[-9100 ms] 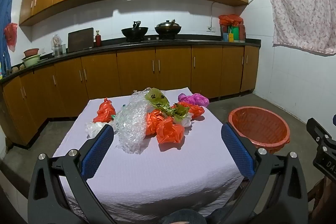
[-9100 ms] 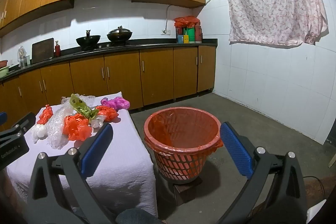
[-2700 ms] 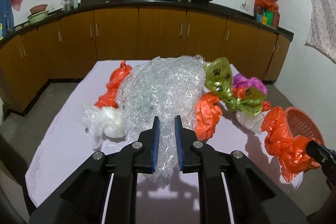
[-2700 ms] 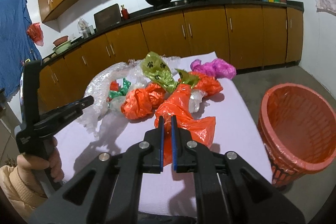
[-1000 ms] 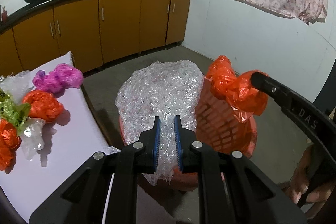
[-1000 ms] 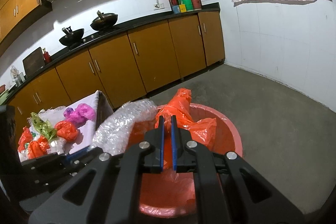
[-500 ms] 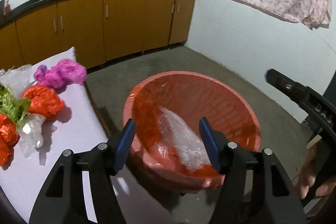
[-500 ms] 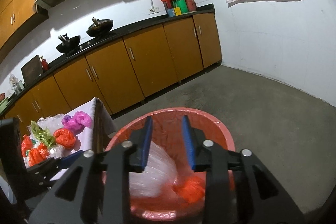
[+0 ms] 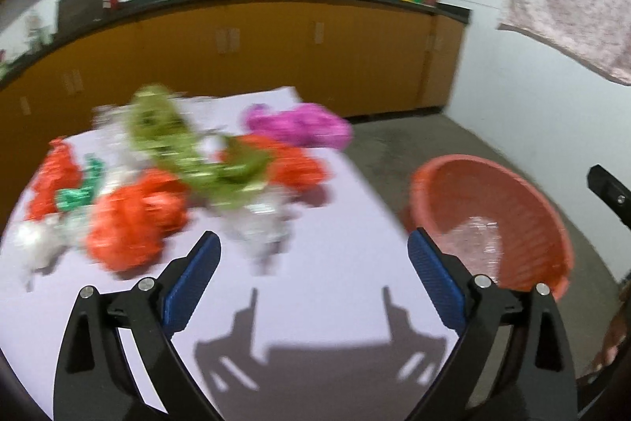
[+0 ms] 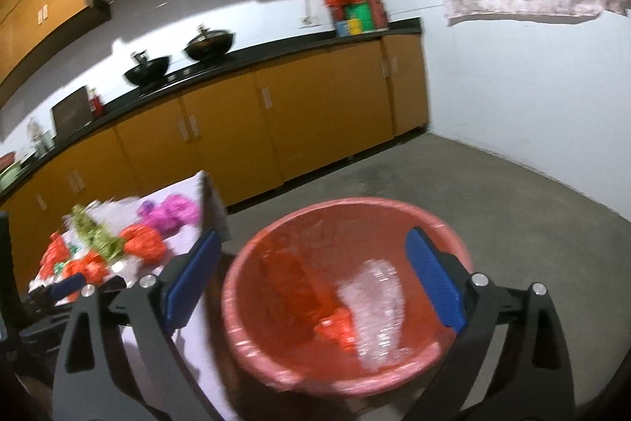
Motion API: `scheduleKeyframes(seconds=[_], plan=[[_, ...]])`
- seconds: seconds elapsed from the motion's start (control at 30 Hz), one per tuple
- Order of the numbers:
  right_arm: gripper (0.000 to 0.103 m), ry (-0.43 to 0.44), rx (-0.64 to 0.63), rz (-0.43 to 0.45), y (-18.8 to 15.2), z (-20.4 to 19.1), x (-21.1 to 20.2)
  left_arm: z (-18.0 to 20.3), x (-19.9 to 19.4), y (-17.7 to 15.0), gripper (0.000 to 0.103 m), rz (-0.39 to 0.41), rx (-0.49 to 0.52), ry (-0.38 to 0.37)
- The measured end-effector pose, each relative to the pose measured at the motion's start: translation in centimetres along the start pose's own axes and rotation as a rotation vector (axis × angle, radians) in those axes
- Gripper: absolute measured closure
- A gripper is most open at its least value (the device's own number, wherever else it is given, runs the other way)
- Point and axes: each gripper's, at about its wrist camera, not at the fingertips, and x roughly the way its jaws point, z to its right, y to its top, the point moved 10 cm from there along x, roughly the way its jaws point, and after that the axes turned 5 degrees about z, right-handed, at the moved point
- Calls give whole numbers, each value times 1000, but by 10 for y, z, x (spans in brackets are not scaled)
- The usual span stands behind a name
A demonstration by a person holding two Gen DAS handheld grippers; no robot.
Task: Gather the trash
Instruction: 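Return both tools to the table toward the white and yellow-green bags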
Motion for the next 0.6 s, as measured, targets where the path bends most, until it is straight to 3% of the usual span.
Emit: scheduleKeyframes(seconds=[0.2, 0.3, 0.47, 0.6], plan=[[11, 130, -67, -64, -24, -72, 14, -96, -24, -7, 5, 64, 12, 222], [20, 197, -103, -99, -34, -111, 23, -155, -32, -15, 5, 56, -14, 339], [38, 280, -124, -150, -41, -165, 40, -234, -37, -28, 5, 9, -150, 420], [40, 335, -149, -167, -40, -208, 58, -276, -36, -30, 5, -5, -200, 463]])
